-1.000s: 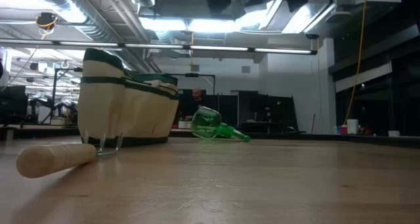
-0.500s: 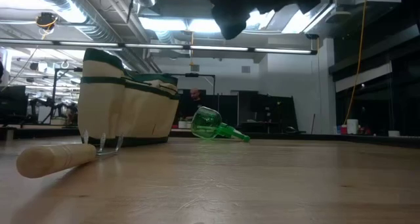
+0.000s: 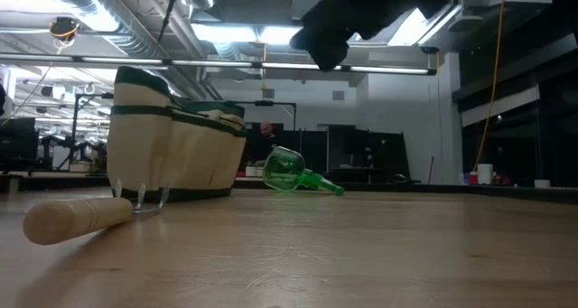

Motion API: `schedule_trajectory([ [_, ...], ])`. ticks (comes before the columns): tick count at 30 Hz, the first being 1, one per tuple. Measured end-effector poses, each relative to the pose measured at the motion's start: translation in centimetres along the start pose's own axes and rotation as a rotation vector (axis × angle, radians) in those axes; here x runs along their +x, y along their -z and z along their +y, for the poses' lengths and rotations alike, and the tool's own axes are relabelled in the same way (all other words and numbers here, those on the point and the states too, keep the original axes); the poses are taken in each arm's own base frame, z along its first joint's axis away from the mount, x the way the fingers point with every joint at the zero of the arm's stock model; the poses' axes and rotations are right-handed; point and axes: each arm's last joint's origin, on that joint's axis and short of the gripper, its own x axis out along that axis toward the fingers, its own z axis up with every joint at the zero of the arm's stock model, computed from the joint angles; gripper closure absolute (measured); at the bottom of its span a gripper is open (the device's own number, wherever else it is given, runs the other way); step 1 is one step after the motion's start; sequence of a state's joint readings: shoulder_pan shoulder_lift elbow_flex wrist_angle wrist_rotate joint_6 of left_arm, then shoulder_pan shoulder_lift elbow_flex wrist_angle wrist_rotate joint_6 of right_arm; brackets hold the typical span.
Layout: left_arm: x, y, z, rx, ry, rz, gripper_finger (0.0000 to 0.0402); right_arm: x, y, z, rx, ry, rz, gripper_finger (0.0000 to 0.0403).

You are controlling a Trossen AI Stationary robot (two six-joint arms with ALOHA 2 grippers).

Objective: Pick & Place Garden tools in Gardening bag
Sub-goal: Put the green shear scissors into the white gardening bag

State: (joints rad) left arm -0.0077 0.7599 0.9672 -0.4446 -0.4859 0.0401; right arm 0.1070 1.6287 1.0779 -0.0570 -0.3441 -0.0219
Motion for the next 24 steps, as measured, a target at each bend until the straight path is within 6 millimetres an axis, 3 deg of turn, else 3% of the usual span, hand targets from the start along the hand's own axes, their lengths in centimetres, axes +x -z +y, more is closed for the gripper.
schedule_trajectory([
  [14, 1.1, 0.2, -0.8, -0.098, 0.099, 0.039, 0.0379, -0.1, 1.1, 0.0, 0.078, 0.029, 0.110, 0.0247],
  [24, 5.0, 1.6, -2.7, -0.188, 0.018, 0.173, 0.0377, -0.1, 1.3, 0.0, 0.081, 0.029, 0.131, 0.0247],
])
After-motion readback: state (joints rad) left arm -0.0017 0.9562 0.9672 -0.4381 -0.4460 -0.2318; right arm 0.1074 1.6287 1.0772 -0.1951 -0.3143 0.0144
